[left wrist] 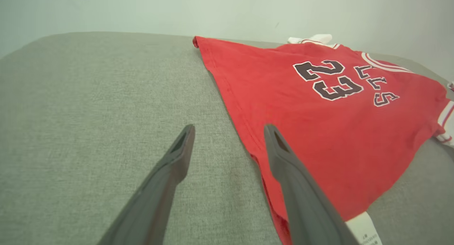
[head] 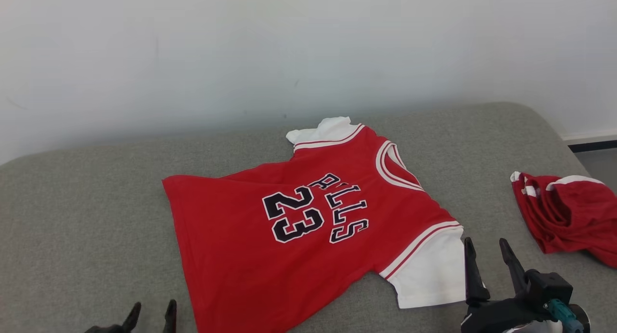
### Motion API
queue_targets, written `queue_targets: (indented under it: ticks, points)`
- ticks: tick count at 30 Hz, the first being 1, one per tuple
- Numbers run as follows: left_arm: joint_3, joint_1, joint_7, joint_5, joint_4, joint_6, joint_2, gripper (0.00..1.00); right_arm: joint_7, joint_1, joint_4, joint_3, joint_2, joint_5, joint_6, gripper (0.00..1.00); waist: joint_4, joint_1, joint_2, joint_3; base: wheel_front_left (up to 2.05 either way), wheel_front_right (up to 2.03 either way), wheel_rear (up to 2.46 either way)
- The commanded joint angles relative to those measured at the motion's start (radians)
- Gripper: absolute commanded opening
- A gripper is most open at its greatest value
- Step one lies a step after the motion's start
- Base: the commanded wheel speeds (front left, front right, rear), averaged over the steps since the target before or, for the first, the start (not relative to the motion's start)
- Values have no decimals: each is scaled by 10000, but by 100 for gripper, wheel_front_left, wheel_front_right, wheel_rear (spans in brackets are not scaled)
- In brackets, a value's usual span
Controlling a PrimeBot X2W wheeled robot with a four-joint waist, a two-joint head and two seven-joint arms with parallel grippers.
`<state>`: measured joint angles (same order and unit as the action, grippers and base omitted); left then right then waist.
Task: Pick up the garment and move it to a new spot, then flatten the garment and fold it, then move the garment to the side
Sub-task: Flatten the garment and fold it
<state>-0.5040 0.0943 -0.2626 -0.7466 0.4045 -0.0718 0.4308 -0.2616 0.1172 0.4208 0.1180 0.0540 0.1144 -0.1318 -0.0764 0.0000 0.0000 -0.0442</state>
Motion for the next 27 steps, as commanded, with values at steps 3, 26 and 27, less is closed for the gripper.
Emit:
queue_targets:
  ticks: [3,26,27]
  points:
    - [977,-394,-25,978,-220,-34,-453,100,-41,-146,-144,-3,-35,-232,27,100,-91,0,0,18,0,0,0]
    - [5218,-1824,-28,5768,-562,1241,-3306,100,-41,-606,300,-1489,-38,-145,27,100,-187,0,0,-206,0,0,0]
    - [5257,-1830,-28,5870,-532,1289,-3358,100,-41,-629,303,-1508,-35,-134,27,100,-173,0,0,-221,0,0,0]
